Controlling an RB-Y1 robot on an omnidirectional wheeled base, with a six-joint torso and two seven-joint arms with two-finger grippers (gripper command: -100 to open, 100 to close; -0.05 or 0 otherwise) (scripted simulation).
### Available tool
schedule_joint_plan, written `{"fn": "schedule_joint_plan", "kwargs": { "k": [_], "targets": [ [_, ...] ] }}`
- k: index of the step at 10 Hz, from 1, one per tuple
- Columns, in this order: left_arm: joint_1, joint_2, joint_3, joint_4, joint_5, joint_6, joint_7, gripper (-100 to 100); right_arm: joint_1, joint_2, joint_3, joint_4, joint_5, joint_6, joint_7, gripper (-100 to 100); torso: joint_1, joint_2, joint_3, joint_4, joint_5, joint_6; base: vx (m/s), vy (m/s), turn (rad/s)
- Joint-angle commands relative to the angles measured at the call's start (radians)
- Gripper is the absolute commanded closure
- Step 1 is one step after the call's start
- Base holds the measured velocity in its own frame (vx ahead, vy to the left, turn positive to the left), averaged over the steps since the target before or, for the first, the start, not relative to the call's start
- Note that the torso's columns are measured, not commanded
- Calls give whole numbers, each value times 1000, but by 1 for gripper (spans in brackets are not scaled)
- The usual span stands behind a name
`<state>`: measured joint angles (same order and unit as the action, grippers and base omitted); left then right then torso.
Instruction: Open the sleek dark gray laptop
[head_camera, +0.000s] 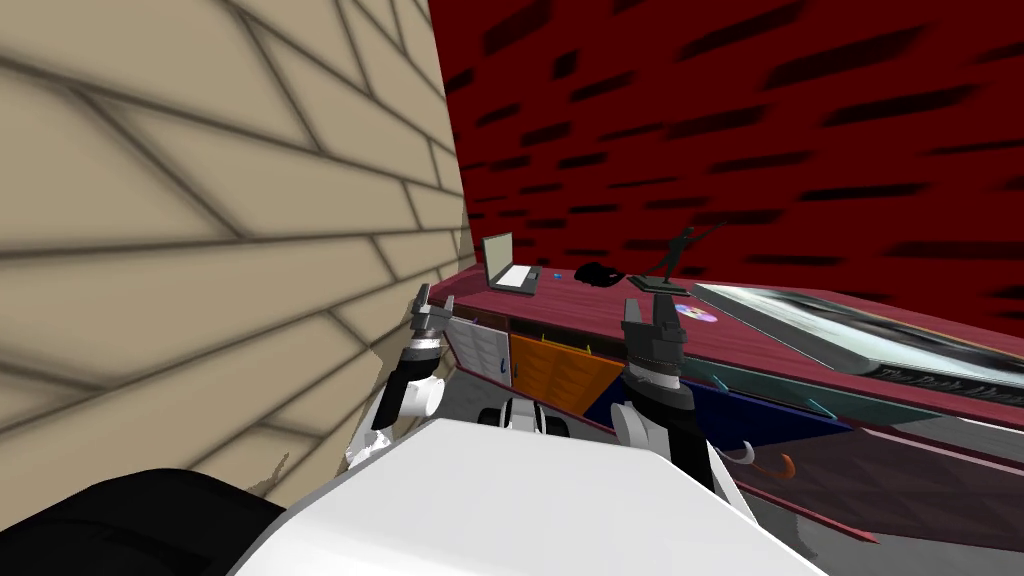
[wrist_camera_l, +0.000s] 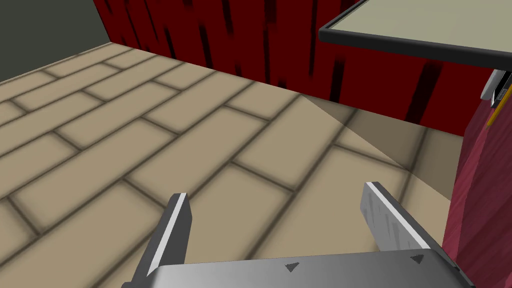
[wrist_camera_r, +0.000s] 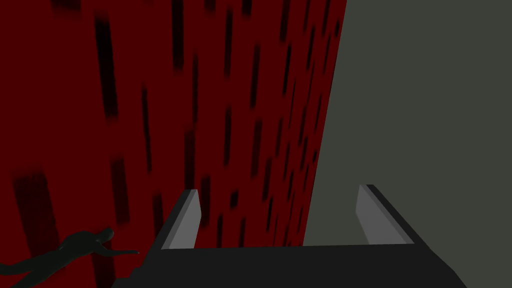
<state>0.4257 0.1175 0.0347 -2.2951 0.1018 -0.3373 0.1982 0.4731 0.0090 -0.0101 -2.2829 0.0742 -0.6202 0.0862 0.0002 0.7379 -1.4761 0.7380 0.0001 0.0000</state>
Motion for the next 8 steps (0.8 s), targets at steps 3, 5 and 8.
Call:
{"fn": "schedule_joint_plan", "kwargs": {
  "k": [3,5,8],
  "targets": [
    [-57,10,31,-3,5,109,41,-100,0,0,0,0,0,0,0,0,0,0,0,0,0,0,8,22,-80],
    [-106,14,54,-7,8,173,73,-100,0,0,0,0,0,0,0,0,0,0,0,0,0,0,11,28,-103],
    [-131,16,66,-9,10,235,89,-100,0,0,0,0,0,0,0,0,-1,0,0,0,0,0,7,24,-67]
  ]
}}
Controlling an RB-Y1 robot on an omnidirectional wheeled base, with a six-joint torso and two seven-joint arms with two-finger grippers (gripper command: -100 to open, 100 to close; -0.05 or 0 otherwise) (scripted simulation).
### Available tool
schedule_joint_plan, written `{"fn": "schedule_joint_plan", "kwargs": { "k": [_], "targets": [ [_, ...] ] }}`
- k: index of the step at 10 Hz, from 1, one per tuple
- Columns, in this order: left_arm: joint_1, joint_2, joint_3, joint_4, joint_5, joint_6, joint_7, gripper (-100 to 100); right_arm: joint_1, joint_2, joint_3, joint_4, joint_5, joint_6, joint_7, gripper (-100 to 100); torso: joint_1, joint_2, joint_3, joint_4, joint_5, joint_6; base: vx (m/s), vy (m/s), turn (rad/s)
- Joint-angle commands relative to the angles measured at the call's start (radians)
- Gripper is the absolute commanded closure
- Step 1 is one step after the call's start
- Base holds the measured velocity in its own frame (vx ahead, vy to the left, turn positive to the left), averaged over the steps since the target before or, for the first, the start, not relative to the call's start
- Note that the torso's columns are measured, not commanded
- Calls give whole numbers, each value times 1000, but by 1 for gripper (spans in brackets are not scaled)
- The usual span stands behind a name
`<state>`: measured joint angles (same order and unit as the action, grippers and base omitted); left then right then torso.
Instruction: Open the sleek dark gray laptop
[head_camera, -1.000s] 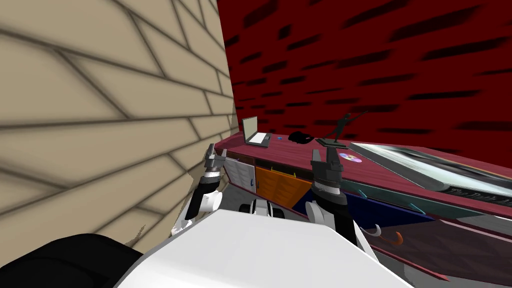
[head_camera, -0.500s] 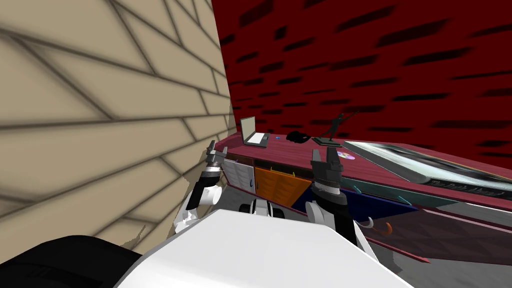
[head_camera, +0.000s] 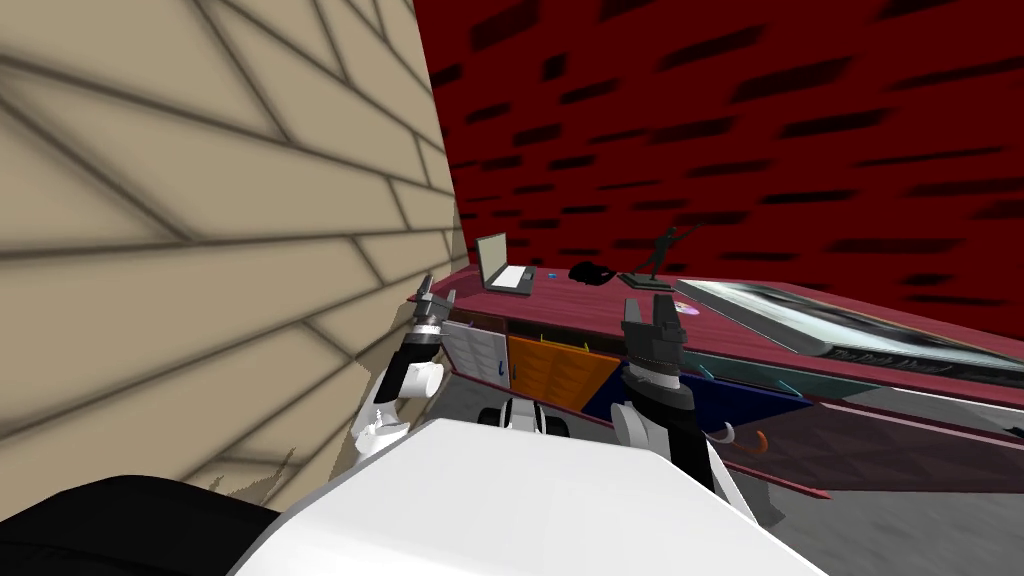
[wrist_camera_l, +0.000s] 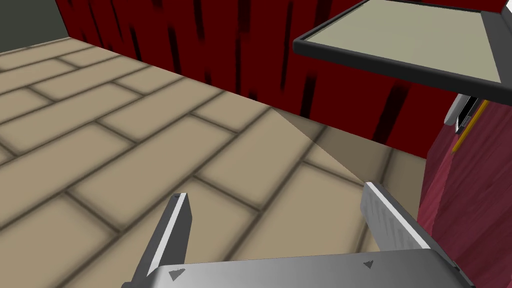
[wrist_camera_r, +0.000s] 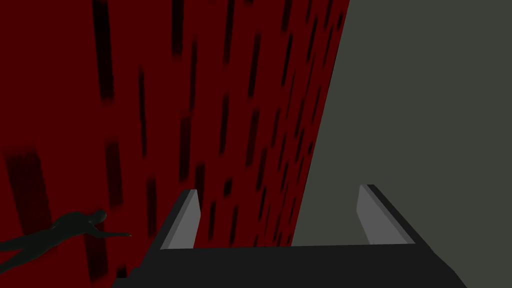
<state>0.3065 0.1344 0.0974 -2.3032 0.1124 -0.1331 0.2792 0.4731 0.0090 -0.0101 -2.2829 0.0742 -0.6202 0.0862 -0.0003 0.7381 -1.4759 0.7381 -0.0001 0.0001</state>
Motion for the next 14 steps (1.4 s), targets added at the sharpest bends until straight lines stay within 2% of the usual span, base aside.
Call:
{"fn": "schedule_joint_plan", "kwargs": {
  "k": [1,2,4,5,8,9,10,11,12,13,14],
  "targets": [
    [-38,1,16,-3,1,71,25,-100,0,0,0,0,0,0,0,0,0,0,0,0,0,0,7,20,-78],
    [-38,1,16,-3,1,74,25,-100,0,0,0,0,0,0,0,0,0,0,0,0,0,0,5,19,-58],
    [-92,3,42,-5,4,142,59,-100,0,0,0,0,0,0,0,0,0,0,0,0,0,0,5,28,-125],
    [-92,3,42,-5,4,165,59,-100,0,0,0,0,0,0,0,0,1,0,0,0,0,0,7,32,-52],
    [-148,4,68,-4,7,247,94,-100,0,0,0,0,0,0,0,0,0,0,0,0,0,0,10,29,-83],
    [-148,4,68,-4,7,258,94,-100,0,0,0,0,0,0,0,0,0,0,0,0,0,0,4,20,-48],
    [-177,5,82,-2,9,299,112,-100,0,0,0,0,0,0,0,0,0,0,0,0,0,0,3,22,-88],
    [-177,5,82,-2,9,306,112,-100,0,0,0,0,0,0,0,0,0,0,0,0,0,0,3,21,-57],
    [-206,5,95,2,11,347,130,-100,0,0,0,0,0,0,0,0,0,0,0,0,0,0,8,25,-106],
    [-206,5,95,2,11,354,130,-100,0,0,0,0,0,0,0,0,1,0,0,0,0,0,5,24,-56],
    [-236,5,108,6,12,393,147,-100,0,0,0,0,0,0,0,0,0,0,0,0,0,0,3,28,-88]
  ]
}}
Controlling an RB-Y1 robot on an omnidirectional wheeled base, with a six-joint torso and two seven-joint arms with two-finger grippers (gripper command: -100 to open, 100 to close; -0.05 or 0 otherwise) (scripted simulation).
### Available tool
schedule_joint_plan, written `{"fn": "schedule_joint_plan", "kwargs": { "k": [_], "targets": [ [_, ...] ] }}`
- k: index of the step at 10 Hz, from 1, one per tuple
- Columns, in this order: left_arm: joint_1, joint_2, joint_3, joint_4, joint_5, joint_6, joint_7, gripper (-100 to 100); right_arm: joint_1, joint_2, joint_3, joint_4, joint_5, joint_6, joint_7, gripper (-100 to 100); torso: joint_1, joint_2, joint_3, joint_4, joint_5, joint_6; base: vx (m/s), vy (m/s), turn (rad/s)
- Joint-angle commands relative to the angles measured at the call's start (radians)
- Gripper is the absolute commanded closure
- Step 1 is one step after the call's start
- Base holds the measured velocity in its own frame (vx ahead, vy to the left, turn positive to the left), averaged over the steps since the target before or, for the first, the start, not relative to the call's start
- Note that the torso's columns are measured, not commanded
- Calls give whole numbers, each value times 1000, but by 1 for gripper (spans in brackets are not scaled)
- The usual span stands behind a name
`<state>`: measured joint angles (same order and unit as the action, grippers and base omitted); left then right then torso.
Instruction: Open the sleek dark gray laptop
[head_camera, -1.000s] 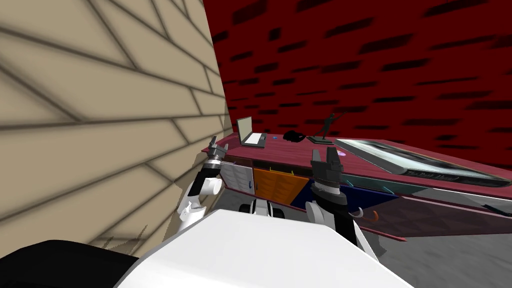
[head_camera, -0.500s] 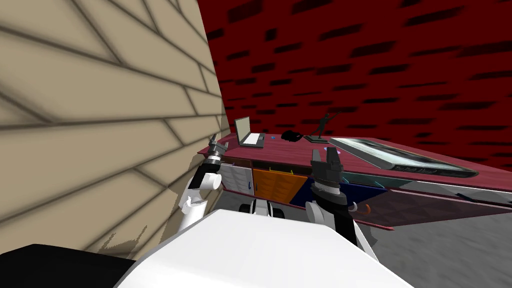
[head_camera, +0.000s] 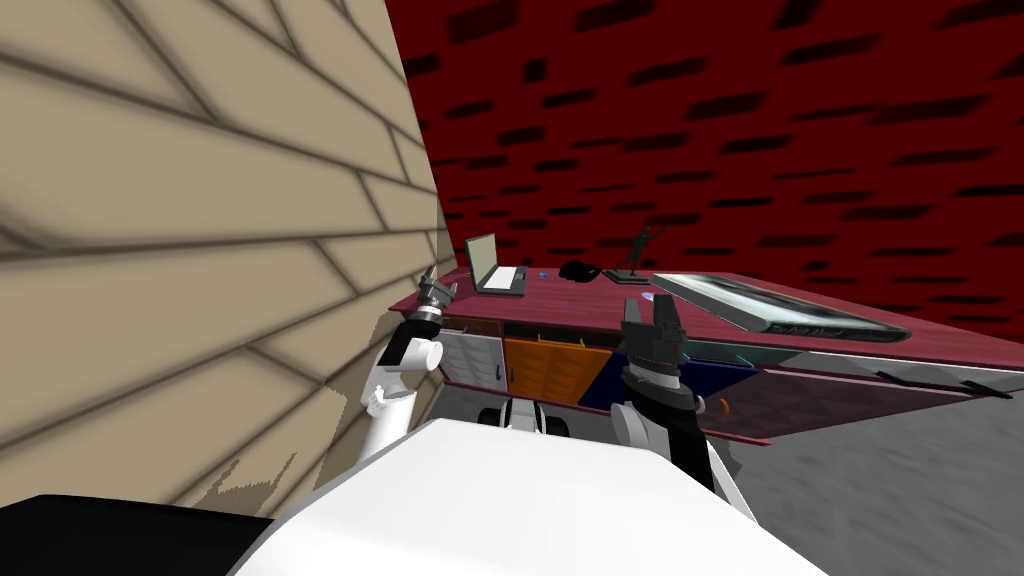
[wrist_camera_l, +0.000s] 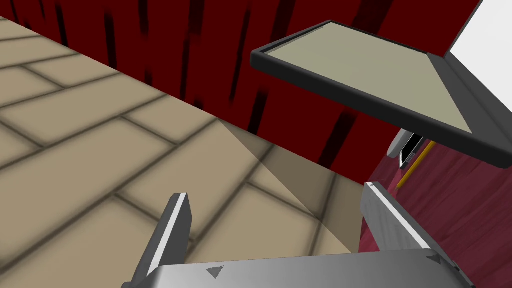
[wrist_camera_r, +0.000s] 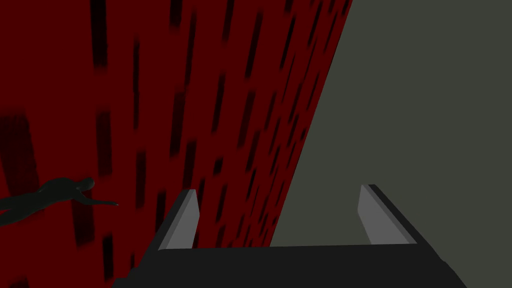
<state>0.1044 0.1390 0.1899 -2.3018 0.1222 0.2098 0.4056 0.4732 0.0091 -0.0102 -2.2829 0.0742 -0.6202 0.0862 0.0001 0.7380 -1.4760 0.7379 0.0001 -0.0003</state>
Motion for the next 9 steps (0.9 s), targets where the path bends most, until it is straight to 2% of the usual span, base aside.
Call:
{"fn": "schedule_joint_plan", "kwargs": {
  "k": [1,2,3,4,5,6,7,8,9],
  "targets": [
    [-34,1,16,5,2,60,21,-100,0,0,0,0,0,0,0,0,0,0,0,0,0,0,4,24,-53],
    [-64,1,29,11,4,96,39,-100,0,0,0,0,0,0,0,0,0,0,0,0,0,0,5,27,-93],
    [-64,1,29,11,4,109,39,-100,0,0,0,0,0,0,0,0,0,0,0,0,0,0,5,24,-61],
    [-94,0,43,18,5,148,56,-100,0,0,0,0,0,0,0,0,0,0,0,0,0,0,5,24,-97],
    [-94,0,43,18,5,158,56,-100,0,0,0,0,0,0,0,0,0,0,0,0,0,0,4,22,-53],
    [-124,0,56,26,6,193,74,-100,0,0,0,0,0,0,0,0,0,0,0,0,0,0,1,23,-92],
    [-124,0,56,26,6,207,74,-100,0,0,0,0,0,0,0,0,0,0,0,0,0,0,4,20,-58],
    [-155,0,70,35,7,245,91,-100,0,0,0,0,0,0,0,0,0,0,0,0,0,0,5,24,-95],
    [-155,0,70,35,7,257,91,-100,0,0,0,0,0,0,0,0,0,0,0,0,0,0,4,27,-67]
  ]
}}
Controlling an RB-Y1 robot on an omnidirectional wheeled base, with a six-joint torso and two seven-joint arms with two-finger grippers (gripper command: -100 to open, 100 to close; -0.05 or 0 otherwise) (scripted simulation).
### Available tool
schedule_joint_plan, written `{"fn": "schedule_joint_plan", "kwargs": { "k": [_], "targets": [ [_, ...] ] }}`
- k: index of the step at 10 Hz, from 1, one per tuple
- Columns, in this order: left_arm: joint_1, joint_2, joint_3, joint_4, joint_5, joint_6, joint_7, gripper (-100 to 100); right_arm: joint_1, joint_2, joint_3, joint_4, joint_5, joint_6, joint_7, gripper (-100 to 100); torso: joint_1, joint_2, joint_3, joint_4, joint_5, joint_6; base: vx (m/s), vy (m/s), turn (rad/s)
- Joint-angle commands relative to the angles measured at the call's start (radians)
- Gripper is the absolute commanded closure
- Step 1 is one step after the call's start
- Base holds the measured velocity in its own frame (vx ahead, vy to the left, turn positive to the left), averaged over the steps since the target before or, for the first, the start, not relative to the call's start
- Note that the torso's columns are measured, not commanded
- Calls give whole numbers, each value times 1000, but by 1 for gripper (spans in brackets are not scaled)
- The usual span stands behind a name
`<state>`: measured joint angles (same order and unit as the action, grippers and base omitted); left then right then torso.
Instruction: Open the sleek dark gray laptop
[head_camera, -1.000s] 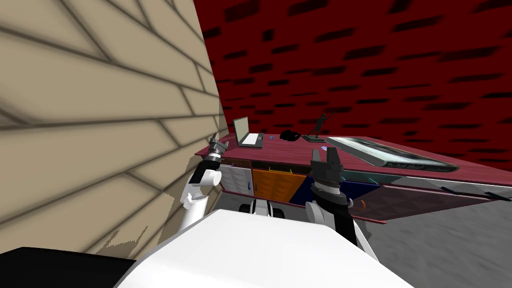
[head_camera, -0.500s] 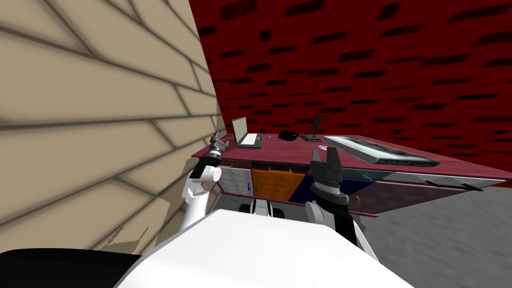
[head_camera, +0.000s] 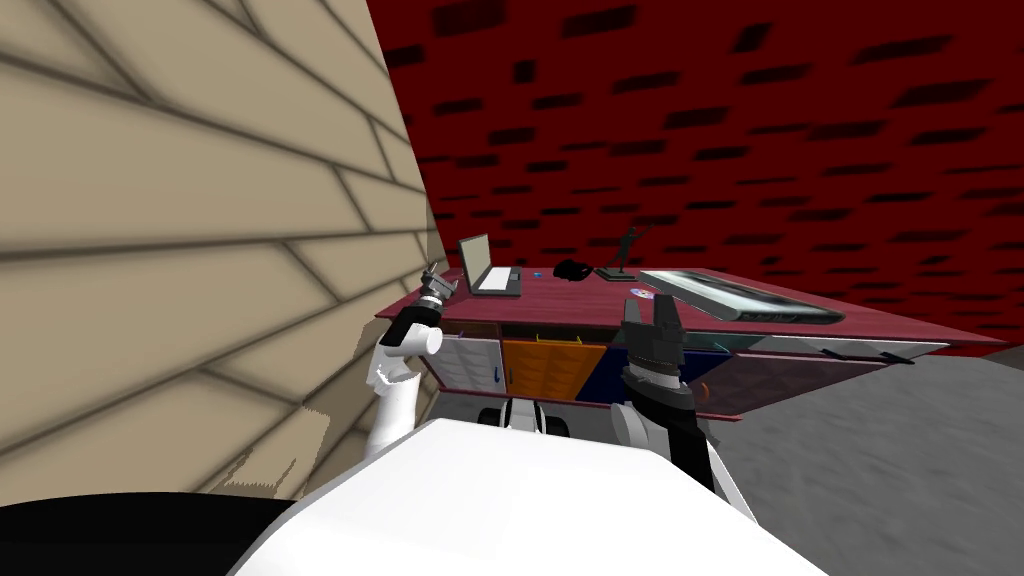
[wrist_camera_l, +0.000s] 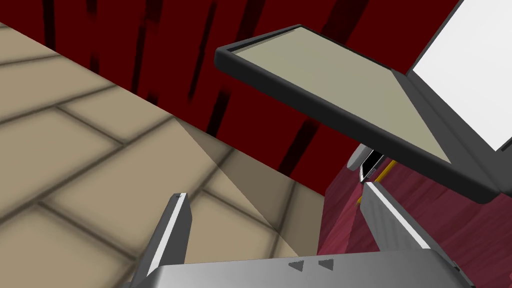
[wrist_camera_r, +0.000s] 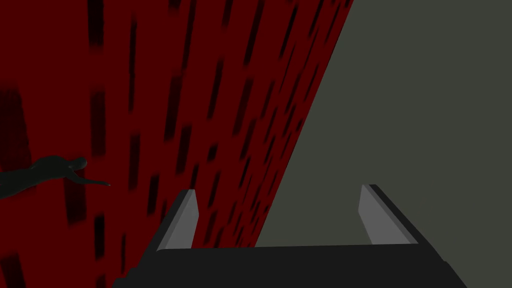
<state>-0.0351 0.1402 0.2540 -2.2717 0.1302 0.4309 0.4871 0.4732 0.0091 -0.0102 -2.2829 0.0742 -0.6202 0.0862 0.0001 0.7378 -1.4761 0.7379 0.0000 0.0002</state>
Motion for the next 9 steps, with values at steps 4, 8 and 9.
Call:
{"fn": "schedule_joint_plan", "kwargs": {
  "k": [4,8,9],
  "targets": [
    [-75,-2,32,23,2,133,44,-100,0,0,0,0,0,0,0,0,0,0,0,0,0,0,3,26,-73],
    [-133,-2,58,42,4,226,76,-100,0,0,0,0,0,0,0,0,0,0,0,0,0,0,3,23,-74],
    [-161,-2,70,51,5,267,92,-100,0,0,0,0,0,0,0,0,0,0,0,0,0,0,1,26,-81]
  ]
}}
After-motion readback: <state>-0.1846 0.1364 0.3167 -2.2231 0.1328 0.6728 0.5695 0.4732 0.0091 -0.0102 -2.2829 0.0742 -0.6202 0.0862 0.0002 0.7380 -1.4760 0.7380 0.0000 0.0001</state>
